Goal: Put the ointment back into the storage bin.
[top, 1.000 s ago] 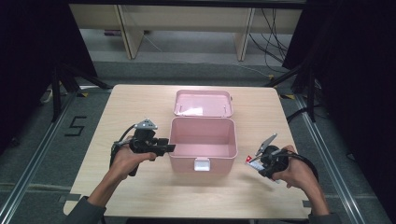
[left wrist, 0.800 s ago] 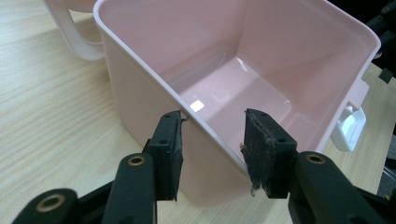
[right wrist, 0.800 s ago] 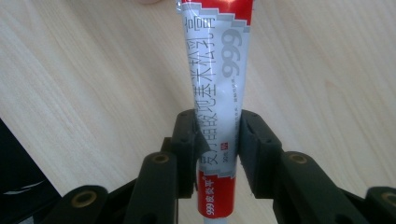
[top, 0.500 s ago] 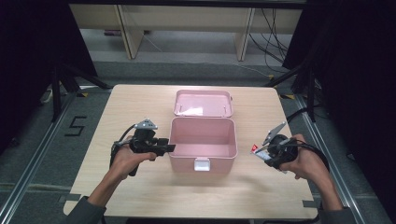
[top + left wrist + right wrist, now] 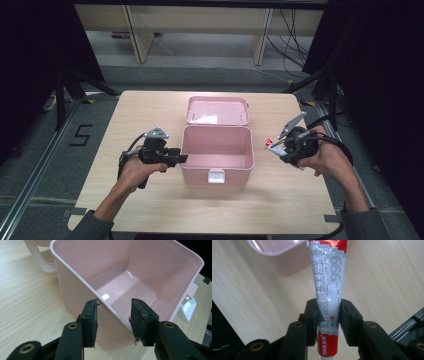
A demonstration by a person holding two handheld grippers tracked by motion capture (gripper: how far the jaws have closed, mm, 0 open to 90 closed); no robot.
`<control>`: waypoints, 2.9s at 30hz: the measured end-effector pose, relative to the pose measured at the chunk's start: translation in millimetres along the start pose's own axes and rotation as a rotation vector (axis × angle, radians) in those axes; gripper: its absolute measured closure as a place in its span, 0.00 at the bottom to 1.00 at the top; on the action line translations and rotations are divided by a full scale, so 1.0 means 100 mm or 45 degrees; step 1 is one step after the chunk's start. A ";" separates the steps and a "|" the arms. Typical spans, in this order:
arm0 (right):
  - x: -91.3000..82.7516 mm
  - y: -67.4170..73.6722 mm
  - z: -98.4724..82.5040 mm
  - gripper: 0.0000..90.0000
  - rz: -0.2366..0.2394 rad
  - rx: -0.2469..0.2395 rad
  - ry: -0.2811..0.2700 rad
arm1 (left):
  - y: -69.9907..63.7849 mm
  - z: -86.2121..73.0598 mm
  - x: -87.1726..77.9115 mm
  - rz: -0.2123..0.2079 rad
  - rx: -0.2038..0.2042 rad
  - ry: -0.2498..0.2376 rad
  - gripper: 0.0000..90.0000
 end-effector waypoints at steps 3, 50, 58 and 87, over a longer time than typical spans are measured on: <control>-0.07 0.04 0.12 0.77 0.016 -0.012 -0.011 | 0.00 0.00 0.00 0.002 -0.001 0.001 0.63; 0.26 0.74 1.30 0.77 0.146 -0.428 0.020 | 0.00 0.00 0.00 -0.003 0.002 0.000 0.63; 0.40 0.79 1.25 0.77 0.167 -0.399 0.085 | 0.00 0.00 0.00 -0.013 0.001 0.004 0.63; 0.65 0.87 1.15 0.77 0.250 -0.445 0.140 | 0.00 0.00 0.00 -0.001 0.001 0.000 0.63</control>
Point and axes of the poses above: each handheld gripper's, and its own axes: x roughly forward along the jaws, z roughly out of its top, y roughly to its left, the point moved 8 cm from there along x, roughly forward along the jaws, and after that the axes turned 6 degrees about -z, right-handed, at the moved point
